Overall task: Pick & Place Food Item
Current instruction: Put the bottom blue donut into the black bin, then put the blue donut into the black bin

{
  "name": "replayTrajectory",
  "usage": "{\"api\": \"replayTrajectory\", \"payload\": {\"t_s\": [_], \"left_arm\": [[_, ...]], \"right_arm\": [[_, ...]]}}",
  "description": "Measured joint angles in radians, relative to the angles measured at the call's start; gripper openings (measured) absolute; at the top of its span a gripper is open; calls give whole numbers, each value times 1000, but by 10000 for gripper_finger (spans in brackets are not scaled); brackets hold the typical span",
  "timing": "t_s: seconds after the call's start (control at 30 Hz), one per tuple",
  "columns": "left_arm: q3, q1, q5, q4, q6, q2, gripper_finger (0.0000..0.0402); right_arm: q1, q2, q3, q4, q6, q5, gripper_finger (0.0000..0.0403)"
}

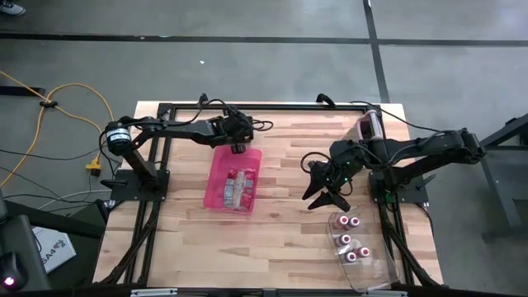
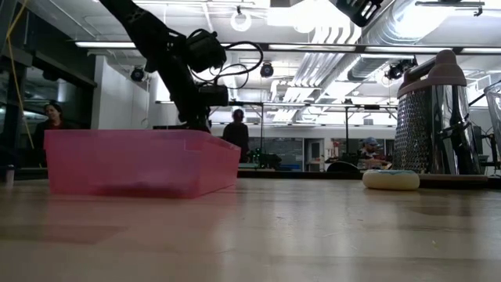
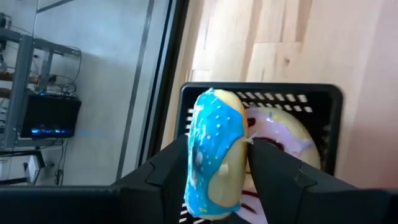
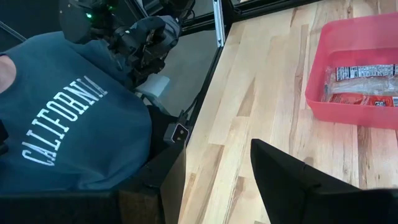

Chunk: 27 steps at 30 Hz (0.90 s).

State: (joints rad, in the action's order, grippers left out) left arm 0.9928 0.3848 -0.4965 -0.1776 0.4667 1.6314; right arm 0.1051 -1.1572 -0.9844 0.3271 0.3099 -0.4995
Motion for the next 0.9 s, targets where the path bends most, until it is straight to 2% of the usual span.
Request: {"api": "replayTrajectory", "payload": {"t_s": [0.37,0.6,0.9], "left_arm": [[0,-47,-23,-1,-2,0,161],[0,-95,-130,-1,16,0,161],[2,-208,-134,1,-18,-31,161]], "right_arm": [[0,0,0,12,0,0,168],[0,0,0,13,0,0,168],[0,0,0,23,0,27,168]]}}
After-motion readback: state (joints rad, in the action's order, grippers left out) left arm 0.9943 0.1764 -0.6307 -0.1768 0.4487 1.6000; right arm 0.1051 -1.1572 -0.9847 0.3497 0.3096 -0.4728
